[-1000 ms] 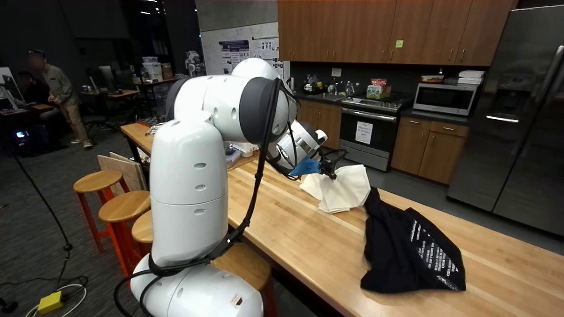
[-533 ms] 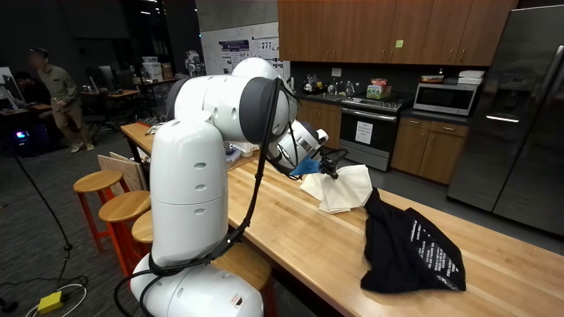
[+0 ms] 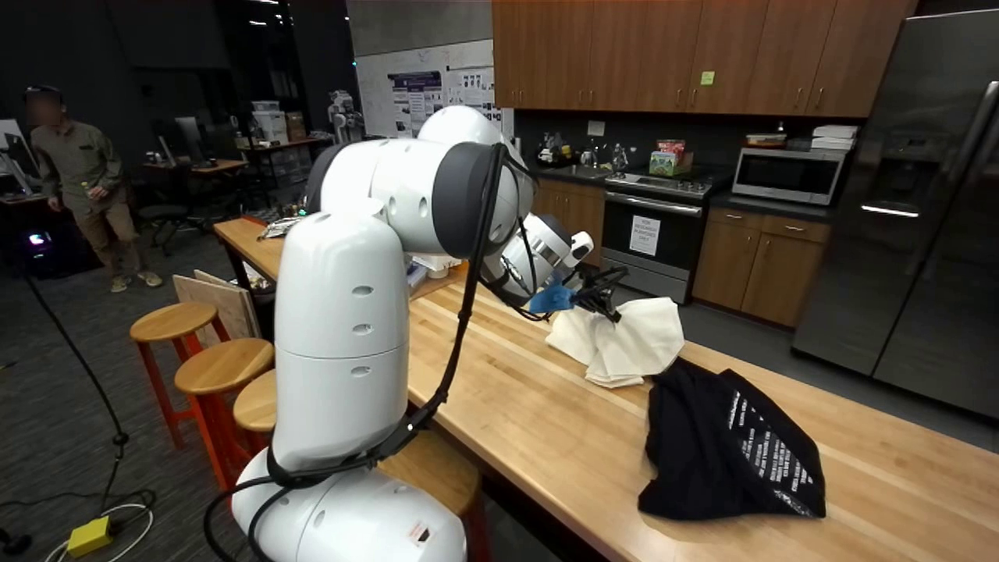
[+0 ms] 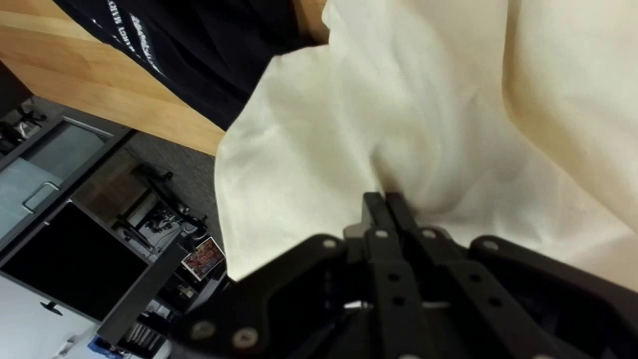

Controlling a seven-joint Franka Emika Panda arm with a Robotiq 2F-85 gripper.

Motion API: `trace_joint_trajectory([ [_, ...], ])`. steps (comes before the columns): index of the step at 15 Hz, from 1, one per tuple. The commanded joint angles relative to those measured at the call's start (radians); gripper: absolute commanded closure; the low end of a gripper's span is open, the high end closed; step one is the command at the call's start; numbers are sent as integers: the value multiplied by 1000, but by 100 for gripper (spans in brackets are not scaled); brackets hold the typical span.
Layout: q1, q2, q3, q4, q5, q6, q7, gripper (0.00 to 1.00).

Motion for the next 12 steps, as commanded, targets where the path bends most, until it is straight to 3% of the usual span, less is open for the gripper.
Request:
trace_joint_trajectory([
  [1,-1,5,-5,30,-7,-27,31,100],
  [5,26,-1,11,48,-56,-27,42,100],
  [12,23,-18,48,17,-52,145,-44,100],
])
